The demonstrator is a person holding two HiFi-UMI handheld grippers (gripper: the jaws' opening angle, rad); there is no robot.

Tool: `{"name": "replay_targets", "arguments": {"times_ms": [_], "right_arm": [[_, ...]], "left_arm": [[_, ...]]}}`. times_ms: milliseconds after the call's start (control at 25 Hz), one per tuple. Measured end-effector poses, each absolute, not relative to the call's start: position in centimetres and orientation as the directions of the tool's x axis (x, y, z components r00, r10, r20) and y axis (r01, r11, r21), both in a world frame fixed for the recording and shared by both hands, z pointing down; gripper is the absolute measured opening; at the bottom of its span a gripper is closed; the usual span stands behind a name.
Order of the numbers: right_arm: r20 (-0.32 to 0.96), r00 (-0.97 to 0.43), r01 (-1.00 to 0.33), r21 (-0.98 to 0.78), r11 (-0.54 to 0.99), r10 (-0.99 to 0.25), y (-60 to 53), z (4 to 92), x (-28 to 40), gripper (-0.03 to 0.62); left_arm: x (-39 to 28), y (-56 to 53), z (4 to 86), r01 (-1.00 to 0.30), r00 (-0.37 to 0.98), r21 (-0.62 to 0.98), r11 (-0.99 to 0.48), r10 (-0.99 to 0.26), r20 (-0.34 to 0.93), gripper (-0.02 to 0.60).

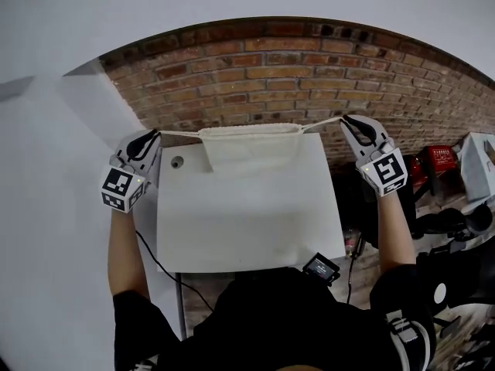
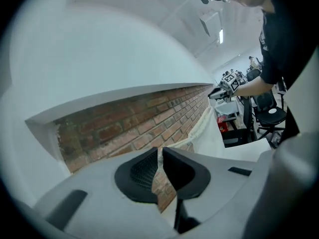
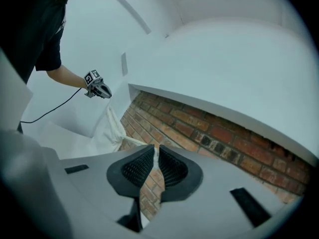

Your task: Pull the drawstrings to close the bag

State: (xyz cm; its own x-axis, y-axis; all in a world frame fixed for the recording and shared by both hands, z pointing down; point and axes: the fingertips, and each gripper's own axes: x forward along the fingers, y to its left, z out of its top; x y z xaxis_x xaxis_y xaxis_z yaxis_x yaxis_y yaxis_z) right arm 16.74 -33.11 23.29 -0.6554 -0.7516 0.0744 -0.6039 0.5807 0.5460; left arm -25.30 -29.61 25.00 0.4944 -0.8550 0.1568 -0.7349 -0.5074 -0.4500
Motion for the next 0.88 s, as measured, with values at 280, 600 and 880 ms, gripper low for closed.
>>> {"name": "replay_targets", "arguments": {"times_ms": [280,600,880], "right_arm": [[-0.061,-0.65,-0.633,0.595,0.495,-0.757,-32.4,16.1,17.8,0.037],[-0.173,-0.657,-0.655,0.612,0.442,-0.734,-31.3,10.1,18.3,0.035],[-0.235,-0.656,-0.693,0.564,0.449,-0.717,-31.6,7.0,18.9,0.037]], "left_arm": [[-24.7,-28.8,18.3,-0.718,0.504,-0.523,-0.459,-0.861,0.064,0.041],[-24.4,-28.2,11.8,-0.716,0.497,-0.58,-0.388,-0.867,-0.032,0.041],[-24.6,-28.9,8.0,-0.734,0.481,-0.586,-0.343,-0.872,-0.093,0.041]]}}
